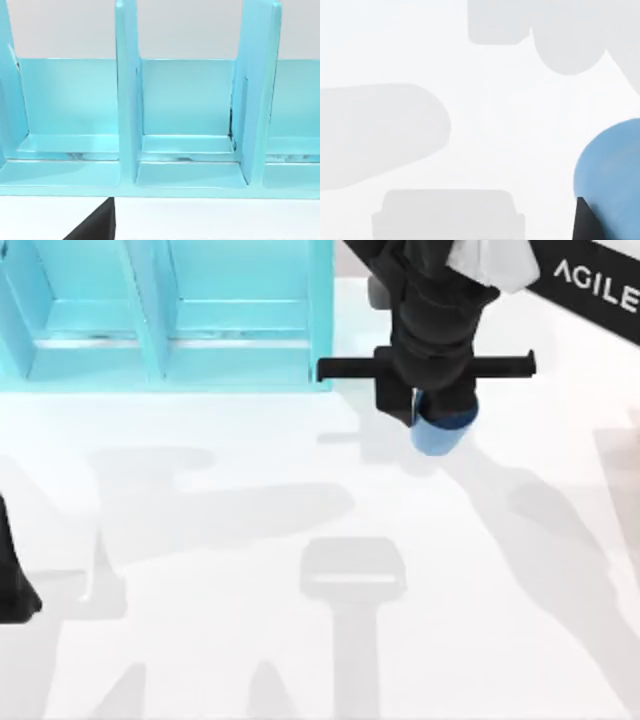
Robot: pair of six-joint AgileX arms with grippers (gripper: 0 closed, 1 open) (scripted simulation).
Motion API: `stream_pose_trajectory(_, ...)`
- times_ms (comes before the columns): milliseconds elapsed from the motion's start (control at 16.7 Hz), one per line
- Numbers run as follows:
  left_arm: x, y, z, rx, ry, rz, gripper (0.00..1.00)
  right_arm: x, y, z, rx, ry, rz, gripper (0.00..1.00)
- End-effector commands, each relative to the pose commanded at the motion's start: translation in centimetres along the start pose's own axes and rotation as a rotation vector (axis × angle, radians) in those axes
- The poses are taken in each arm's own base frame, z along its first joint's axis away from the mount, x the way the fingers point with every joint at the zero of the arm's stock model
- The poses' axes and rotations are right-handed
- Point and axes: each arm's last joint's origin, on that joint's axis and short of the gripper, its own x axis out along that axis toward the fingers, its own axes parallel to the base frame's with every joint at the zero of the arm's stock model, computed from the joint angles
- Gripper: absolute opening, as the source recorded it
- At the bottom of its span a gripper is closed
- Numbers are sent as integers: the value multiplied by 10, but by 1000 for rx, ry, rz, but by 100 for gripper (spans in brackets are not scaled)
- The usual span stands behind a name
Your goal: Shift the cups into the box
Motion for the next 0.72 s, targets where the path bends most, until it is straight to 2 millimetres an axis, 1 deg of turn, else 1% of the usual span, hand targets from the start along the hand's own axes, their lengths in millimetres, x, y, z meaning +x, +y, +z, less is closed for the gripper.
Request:
stream_pose_trajectory(120,0,0,0,0,0,0,100,0,1,0,-3,-3,1,0)
stream_pose_trajectory(180,0,0,0,0,0,0,100,-1,-3,2,-4,-2,-1,0)
stream_pose_trajectory(240,0,0,0,0,0,0,100,-2,-13,5,-4,2,-5,0)
stream_pose_trajectory(300,0,0,0,0,0,0,100,-4,-26,10,-4,8,-11,0)
stream_pose_trajectory(360,0,0,0,0,0,0,100,-6,-45,15,-4,17,-19,0)
stream_pose_trajectory(420,0,0,0,0,0,0,100,-8,-67,20,-4,28,-28,0)
stream_pose_trajectory(480,0,0,0,0,0,0,100,-11,-95,25,-5,42,-38,0)
stream_pose_trajectory(600,0,0,0,0,0,0,100,-17,-159,30,-5,76,-56,0)
stream_pose_trajectory(720,0,0,0,0,0,0,100,-24,-226,24,-6,116,-67,0)
